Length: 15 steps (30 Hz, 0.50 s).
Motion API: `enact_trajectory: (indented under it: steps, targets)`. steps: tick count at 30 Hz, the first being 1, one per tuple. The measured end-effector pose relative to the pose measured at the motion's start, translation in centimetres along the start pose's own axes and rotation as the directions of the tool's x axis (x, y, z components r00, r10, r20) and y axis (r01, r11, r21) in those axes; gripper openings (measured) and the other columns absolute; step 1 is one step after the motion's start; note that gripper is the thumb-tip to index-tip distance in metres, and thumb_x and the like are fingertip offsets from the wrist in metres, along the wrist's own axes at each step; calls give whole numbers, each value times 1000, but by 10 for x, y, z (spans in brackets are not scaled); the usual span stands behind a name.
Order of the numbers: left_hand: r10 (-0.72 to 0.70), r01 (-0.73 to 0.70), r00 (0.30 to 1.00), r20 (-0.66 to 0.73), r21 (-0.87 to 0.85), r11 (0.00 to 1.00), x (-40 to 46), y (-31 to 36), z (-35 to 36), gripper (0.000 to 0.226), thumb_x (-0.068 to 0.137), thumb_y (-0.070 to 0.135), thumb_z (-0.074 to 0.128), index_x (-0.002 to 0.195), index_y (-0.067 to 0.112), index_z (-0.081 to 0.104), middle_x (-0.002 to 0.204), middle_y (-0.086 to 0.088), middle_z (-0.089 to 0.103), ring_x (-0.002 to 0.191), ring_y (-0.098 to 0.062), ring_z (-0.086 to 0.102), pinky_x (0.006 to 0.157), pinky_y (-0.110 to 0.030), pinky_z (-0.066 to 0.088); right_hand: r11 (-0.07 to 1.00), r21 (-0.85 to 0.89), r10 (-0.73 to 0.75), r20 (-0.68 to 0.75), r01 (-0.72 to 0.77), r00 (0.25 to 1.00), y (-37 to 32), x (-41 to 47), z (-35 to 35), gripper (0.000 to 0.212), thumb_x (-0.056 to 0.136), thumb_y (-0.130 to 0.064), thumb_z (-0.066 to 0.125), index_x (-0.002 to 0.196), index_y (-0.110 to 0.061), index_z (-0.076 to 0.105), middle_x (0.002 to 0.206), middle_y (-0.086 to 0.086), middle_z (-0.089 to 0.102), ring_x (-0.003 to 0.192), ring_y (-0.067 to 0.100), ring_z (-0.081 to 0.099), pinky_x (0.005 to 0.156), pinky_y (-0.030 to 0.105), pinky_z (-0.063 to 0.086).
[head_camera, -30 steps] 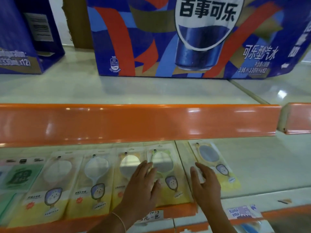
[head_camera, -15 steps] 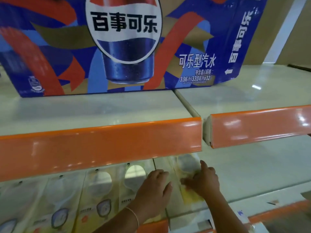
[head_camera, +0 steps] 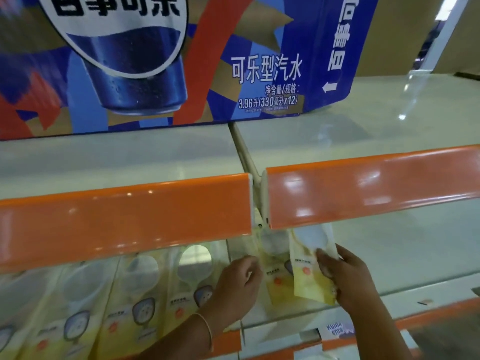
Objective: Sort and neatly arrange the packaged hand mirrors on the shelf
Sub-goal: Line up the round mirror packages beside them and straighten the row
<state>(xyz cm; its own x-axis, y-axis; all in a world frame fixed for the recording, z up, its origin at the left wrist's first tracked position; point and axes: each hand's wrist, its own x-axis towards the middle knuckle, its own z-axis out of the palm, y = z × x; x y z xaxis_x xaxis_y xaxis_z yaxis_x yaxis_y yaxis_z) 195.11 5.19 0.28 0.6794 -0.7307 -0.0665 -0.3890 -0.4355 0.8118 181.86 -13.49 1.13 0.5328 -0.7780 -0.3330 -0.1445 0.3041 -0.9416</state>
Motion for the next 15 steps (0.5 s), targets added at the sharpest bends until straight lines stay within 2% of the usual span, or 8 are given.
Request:
enact_trajectory:
  steps: [2, 3, 5, 7, 10, 11, 13, 15]
  targets:
    - [-105, 108, 994, 27, -252, 962, 3, 8, 0, 19, 98, 34, 49, 101, 21, 63, 97, 7, 68, 89, -11, 64, 84, -30, 54, 1000, 30, -12, 70, 10, 997, -2, -17, 6, 19, 82, -5, 70, 102, -8, 71, 92, 24, 72, 84, 43, 69, 80, 59, 55]
    - [-165, 177, 984, 65, -398, 900, 5, 12, 0, 23, 97, 35, 51, 97, 16, 64, 90, -1, 70, 81, -18, 66, 79, -38, 56, 999, 32, -18, 112, 15, 994, -3, -27, 12, 23, 80, -5, 72, 103, -7, 71, 92, 23, 73, 85, 43, 69, 81, 58, 55]
    - [-252, 282, 958, 134, -576, 767, 5, 19, -6, 37, 95, 41, 52, 94, 5, 62, 71, -11, 65, 61, -25, 62, 58, -38, 53, 1000, 8, -23, 179, 22, 984, -2, -46, 27, 30, 74, -7, 77, 104, -8, 71, 93, 25, 72, 84, 42, 69, 80, 58, 54]
    - [-312, 337, 939, 142, -555, 760, 1, 20, -17, 39, 96, 46, 49, 94, 8, 62, 57, -11, 54, 46, -24, 51, 45, -30, 42, 999, -31, -1, 214, 8, 977, 1, -64, 44, 38, 69, -16, 80, 105, -12, 71, 94, 27, 71, 83, 41, 67, 81, 59, 52]
    - [-345, 336, 937, 60, -429, 839, -13, 8, -38, 37, 97, 46, 45, 93, 14, 63, 68, -11, 52, 52, -20, 52, 51, -30, 39, 996, -85, 33, 245, -13, 969, 9, -84, 70, 39, 66, -33, 83, 99, -17, 72, 93, 22, 73, 91, 42, 68, 87, 58, 53]
    - [-351, 334, 936, 41, -427, 840, -19, 1, -44, 38, 97, 46, 46, 90, 13, 64, 75, -11, 55, 61, -21, 56, 57, -31, 41, 995, -98, 34, 251, -10, 967, 12, -90, 78, 31, 71, -32, 81, 97, -16, 73, 92, 19, 73, 92, 40, 68, 86, 54, 54]
    - [-388, 367, 921, 43, -437, 821, -33, -11, -58, 36, 97, 44, 48, 80, 17, 64, 81, -8, 58, 73, -20, 59, 64, -32, 42, 991, -136, 52, 243, -19, 969, 15, -104, 96, 14, 85, -25, 72, 93, -13, 74, 90, 16, 74, 90, 32, 70, 75, 39, 56]
    - [-443, 411, 896, 25, -424, 807, -49, -24, -74, 34, 97, 44, 48, 77, 19, 62, 82, -4, 63, 76, -19, 61, 67, -29, 44, 982, -188, 61, 250, -13, 966, 20, -117, 115, 12, 89, -23, 66, 91, -14, 74, 83, 14, 73, 77, 21, 69, 65, 26, 52]
